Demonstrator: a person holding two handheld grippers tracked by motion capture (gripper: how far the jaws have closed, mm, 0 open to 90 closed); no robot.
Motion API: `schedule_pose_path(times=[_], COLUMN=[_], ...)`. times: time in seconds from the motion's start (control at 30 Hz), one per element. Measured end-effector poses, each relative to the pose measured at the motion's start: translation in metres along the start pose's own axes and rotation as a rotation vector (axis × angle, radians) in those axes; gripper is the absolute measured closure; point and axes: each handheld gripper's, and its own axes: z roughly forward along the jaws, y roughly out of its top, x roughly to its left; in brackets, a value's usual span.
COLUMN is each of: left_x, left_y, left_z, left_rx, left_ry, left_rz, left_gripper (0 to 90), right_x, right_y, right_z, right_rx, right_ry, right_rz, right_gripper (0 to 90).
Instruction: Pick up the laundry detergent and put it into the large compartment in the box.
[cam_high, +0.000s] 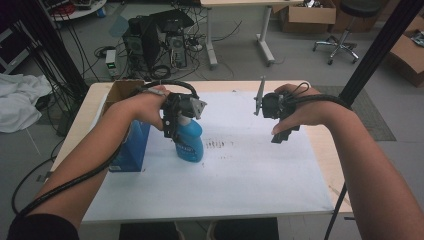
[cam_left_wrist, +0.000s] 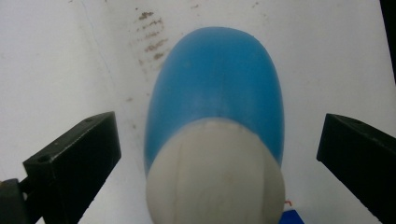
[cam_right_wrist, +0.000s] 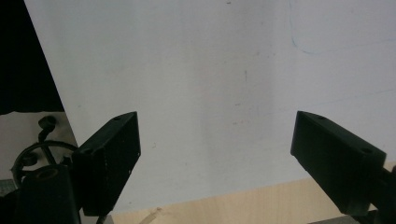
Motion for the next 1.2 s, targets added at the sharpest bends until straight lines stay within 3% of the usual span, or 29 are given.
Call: schedule_pose_path(times=[0.37,0.8,0.97,1.1,1.2], left_x=[-0.002,-0.002,-0.002,-0.003,-0.003], left_y=[0.003,0.005,0.006,0.007,0.007], left_z=[0.009,0.011,0.012,0.012,0.012], left_rx=[0.06,0.067,0.082,0.093,0.09], left_ry=[0.022,0.049,0.066,0.072,0.076], left_rz=[0.01,0.034,0.04,0.046,0.048], left_gripper=[0.4,2.5,6.8,15.1,15.5], right_x=[0.001,0.0,0.001,0.0,0.001], right_y=[0.001,0.002,0.004,0.003,0.002], right_z=[0.001,0.005,0.006,0.006,0.006], right_rx=[0.003,0.007,0.01,0.015,0.015], right_ry=[-0.009,-0.007,-0.008,-0.016,-0.017], right_rz=[-0.002,-0.003,-0.008,-0.007,-0.007], right_gripper=[15.9,15.9,15.9,15.9,15.8])
